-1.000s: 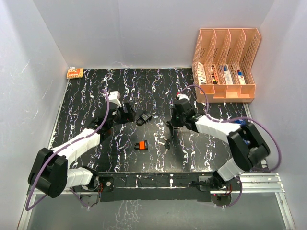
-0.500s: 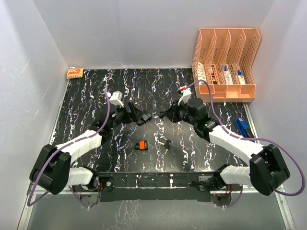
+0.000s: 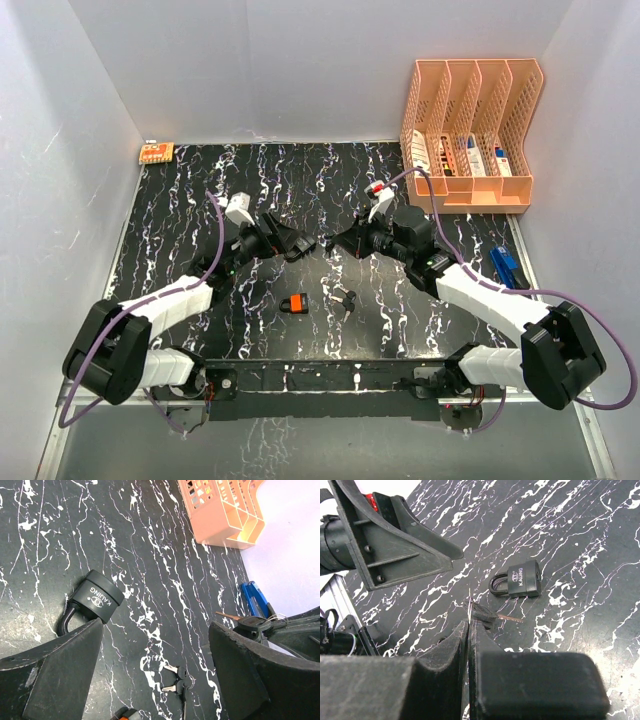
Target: Unlock with the key
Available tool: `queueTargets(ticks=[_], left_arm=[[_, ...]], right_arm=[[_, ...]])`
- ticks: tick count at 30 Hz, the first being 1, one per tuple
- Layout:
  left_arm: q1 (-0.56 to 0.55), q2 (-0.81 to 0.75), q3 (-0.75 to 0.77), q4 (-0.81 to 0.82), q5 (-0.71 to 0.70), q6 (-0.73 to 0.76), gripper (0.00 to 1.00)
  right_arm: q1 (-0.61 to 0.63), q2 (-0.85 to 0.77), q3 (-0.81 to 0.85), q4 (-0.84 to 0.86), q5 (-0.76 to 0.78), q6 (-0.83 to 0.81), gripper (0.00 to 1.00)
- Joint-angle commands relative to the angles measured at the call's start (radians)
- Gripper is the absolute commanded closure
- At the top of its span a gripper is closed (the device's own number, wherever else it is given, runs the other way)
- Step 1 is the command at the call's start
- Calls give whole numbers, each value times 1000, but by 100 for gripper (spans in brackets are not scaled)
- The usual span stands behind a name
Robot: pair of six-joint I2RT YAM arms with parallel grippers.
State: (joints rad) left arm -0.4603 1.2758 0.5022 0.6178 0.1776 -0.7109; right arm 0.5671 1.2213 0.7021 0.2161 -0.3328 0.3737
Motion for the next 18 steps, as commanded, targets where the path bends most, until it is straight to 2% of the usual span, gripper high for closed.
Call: queueTargets(ticks=[1, 7, 18], left_arm=[[-11, 9, -12, 75, 26, -42, 15], [-51, 31, -14, 115, 17, -50, 17], [-86, 115, -34, 261, 37, -132, 28]], right_arm=[[1, -35, -10, 89, -16, 9, 100], [2, -43, -8, 107, 13, 34, 100], [2, -49, -6, 139, 41, 66, 100]])
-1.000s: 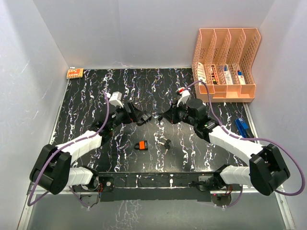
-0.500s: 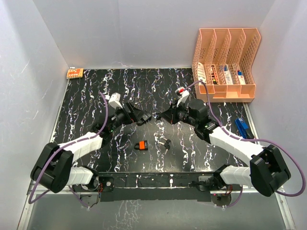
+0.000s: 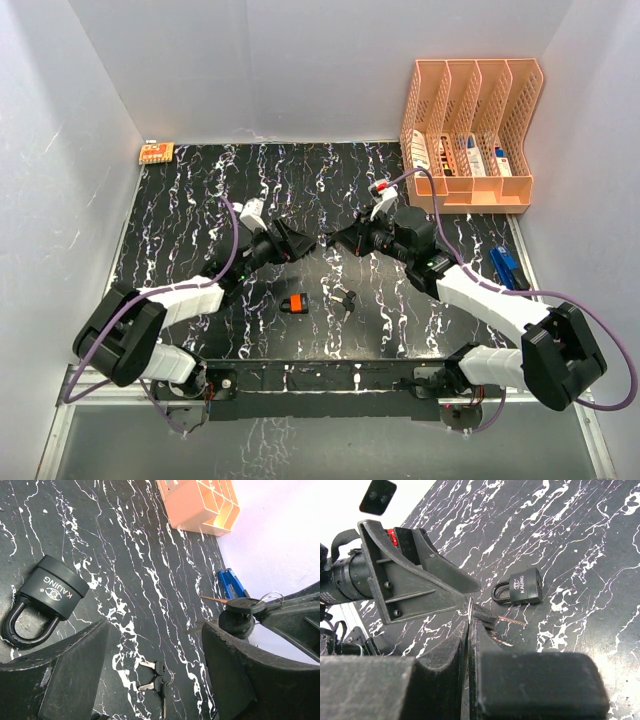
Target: Unlock with the key
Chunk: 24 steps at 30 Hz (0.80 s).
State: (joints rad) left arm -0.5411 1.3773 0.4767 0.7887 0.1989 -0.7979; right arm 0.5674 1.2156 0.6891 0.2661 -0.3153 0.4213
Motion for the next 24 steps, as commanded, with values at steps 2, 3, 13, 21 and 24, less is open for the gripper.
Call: queueTargets(ticks=[2, 3, 13, 21, 24], left_arm=[[-5, 15, -14, 105, 10, -64, 29], [-5, 15, -16, 112, 8, -73, 29], [-7, -4, -50, 164, -38, -195, 27], [-6, -5, -38, 123, -42, -186, 18], [-6, -4, -39, 124, -45, -189, 18]], right_arm=[[2, -47, 5, 93, 31, 19, 100], [1, -47, 7, 93, 35, 19, 100], [2, -35, 10, 131, 54, 29, 100], [1, 11, 29, 133, 96, 67, 100], [0, 20, 29, 135, 110, 76, 100]])
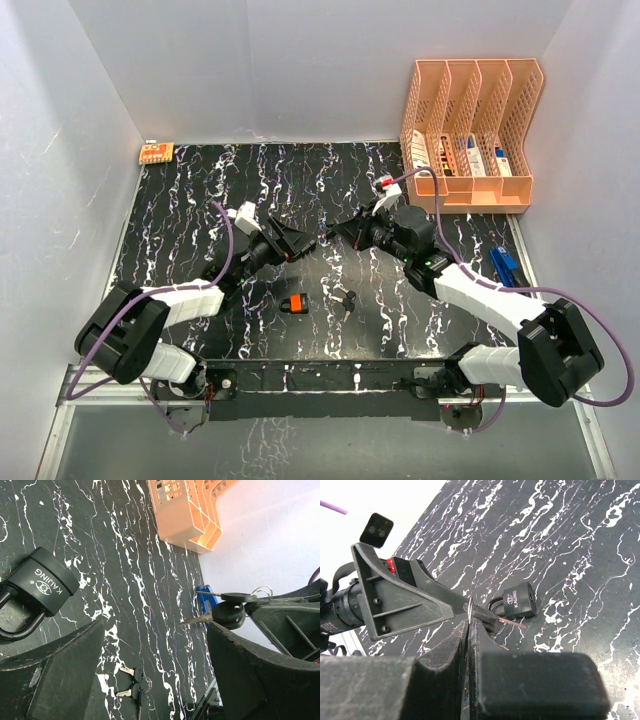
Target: Unlock with the key
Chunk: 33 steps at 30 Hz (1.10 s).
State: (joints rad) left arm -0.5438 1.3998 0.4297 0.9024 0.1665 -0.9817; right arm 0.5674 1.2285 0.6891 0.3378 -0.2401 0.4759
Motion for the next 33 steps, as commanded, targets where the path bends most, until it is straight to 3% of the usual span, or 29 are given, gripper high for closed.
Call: queueTargets(ticks=[1, 13, 15, 17, 33], left_arm=[[-4, -28, 7, 10, -12, -7, 17], [-3, -27, -12, 39, -11, -21, 14], [-4, -27, -16, 49, -6, -23, 11], [-4, -27, -17, 54, 2, -29, 2], [-1, -36, -22, 114, 43, -93, 2]], right_arm=[[2, 8, 29, 64, 39, 23, 100], [1, 2, -5, 86, 58, 35, 100], [1, 4, -5, 85, 56, 35, 100], [0, 4, -4, 84, 55, 38, 100], [-8, 16, 13, 57, 2, 90, 100]])
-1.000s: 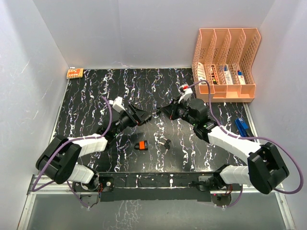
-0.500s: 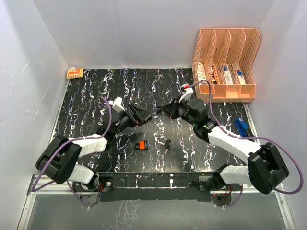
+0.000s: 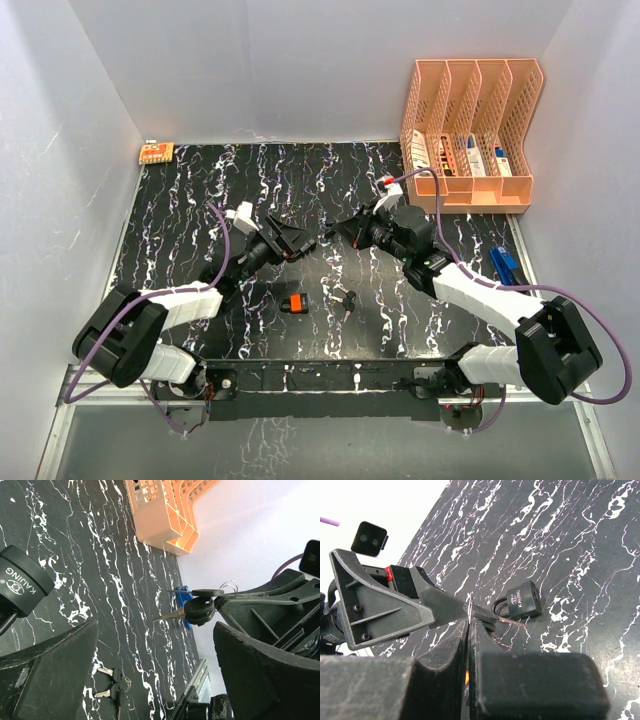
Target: Unlock with the key
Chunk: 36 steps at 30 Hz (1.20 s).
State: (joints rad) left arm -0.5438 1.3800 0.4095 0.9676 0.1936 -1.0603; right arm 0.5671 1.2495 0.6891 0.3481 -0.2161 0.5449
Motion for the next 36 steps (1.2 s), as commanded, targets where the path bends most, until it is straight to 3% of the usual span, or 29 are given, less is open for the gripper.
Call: queueTargets(ticks=[1, 36], left_arm=[[-1, -16, -1, 46, 15, -15, 2], [2, -26, -5, 29, -4, -5, 2]], right_arm=[[-9, -6, 11, 47, -24, 22, 100], [-26, 1, 16, 42, -60, 24, 100]])
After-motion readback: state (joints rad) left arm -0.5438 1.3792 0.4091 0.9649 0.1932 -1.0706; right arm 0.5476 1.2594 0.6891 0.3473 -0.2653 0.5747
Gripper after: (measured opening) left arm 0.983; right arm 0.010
